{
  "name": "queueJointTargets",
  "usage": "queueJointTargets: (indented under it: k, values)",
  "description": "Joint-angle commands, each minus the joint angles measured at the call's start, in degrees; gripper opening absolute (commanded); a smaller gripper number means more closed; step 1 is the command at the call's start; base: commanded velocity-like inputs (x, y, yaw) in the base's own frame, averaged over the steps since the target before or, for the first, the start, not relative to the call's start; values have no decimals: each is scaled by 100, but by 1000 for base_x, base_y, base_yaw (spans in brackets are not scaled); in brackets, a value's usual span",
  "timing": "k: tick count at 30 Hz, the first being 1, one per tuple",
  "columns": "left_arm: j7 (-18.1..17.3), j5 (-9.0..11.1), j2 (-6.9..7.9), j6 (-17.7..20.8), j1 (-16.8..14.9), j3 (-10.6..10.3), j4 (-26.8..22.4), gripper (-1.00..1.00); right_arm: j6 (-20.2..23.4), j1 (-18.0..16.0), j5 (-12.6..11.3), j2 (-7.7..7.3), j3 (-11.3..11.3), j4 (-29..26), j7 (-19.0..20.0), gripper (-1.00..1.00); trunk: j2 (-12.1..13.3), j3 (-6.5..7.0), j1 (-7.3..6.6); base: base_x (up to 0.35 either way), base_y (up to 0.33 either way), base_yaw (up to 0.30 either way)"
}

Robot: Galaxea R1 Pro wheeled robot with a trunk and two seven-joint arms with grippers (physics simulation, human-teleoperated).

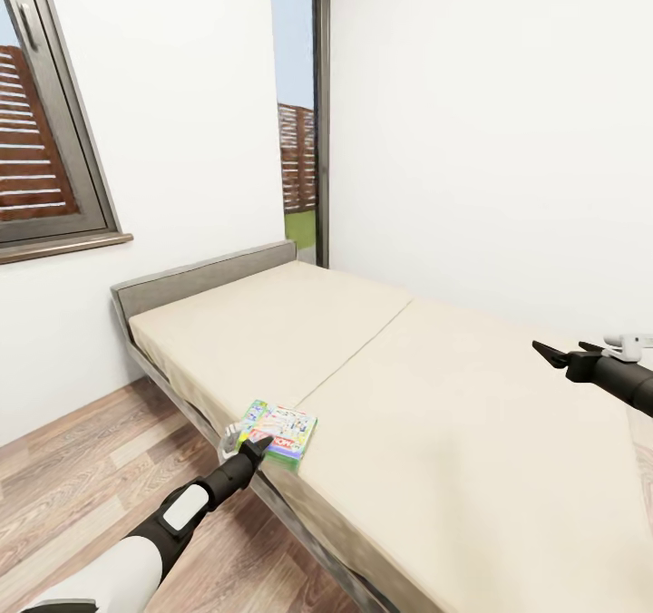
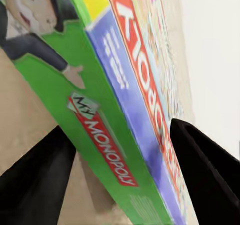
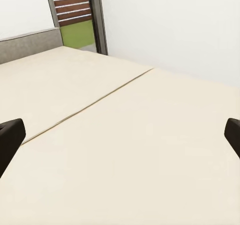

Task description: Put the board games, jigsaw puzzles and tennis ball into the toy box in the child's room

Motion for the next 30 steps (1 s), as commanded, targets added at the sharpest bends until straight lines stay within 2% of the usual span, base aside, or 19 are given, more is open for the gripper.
queueJointTargets:
  k: [1,30]
  values:
    - [-11,51,1,53,-3,7,0,-100,43,-5,-36,0,-6,-2,5,100,-3,-6,-1,0,0,-1]
    - [-46,37,-3,-96,-1,-10,-6,-100,43,-4,-36,0,-7,-2,5,100,-3,-6,-1,0,0,0]
